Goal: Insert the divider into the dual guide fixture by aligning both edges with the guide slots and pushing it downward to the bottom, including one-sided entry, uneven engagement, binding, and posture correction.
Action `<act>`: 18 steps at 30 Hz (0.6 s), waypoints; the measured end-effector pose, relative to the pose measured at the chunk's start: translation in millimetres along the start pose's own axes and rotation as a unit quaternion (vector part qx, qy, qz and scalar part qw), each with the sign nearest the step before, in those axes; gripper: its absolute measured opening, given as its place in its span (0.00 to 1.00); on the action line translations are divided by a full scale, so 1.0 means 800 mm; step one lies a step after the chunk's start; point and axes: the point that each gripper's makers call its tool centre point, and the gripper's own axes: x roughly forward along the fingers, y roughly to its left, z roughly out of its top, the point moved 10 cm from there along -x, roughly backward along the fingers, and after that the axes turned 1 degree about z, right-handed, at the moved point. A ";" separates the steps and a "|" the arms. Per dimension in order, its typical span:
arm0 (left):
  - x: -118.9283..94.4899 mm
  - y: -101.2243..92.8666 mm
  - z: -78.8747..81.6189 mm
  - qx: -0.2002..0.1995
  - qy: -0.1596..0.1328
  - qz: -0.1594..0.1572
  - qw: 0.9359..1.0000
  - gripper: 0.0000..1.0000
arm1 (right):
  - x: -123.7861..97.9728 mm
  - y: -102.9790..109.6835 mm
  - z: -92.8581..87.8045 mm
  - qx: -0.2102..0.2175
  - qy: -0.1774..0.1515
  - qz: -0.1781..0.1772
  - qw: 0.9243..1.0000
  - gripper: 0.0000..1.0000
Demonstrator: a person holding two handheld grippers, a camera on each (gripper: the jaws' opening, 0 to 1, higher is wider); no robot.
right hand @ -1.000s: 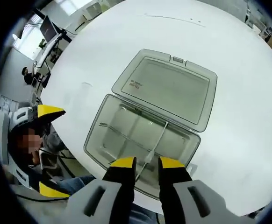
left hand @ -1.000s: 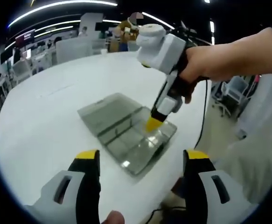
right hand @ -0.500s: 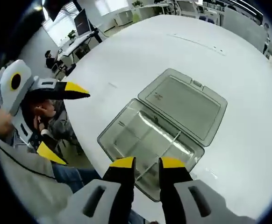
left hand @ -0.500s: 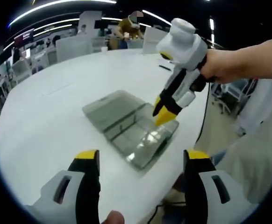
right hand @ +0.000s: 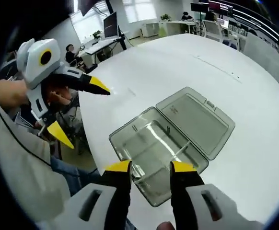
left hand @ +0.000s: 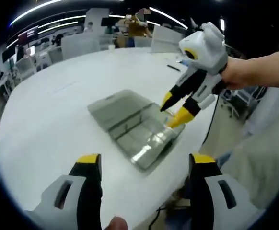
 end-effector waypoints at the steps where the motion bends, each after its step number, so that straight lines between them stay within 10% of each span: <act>1: -0.001 -0.002 -0.001 -0.006 0.002 0.003 1.000 0.72 | -0.002 0.000 -0.002 -0.010 -0.008 0.005 1.000 0.34; 18: -0.002 0.006 -0.015 -0.060 0.023 0.041 0.997 0.75 | -0.030 -0.002 -0.016 -0.055 -0.082 0.027 0.995 0.52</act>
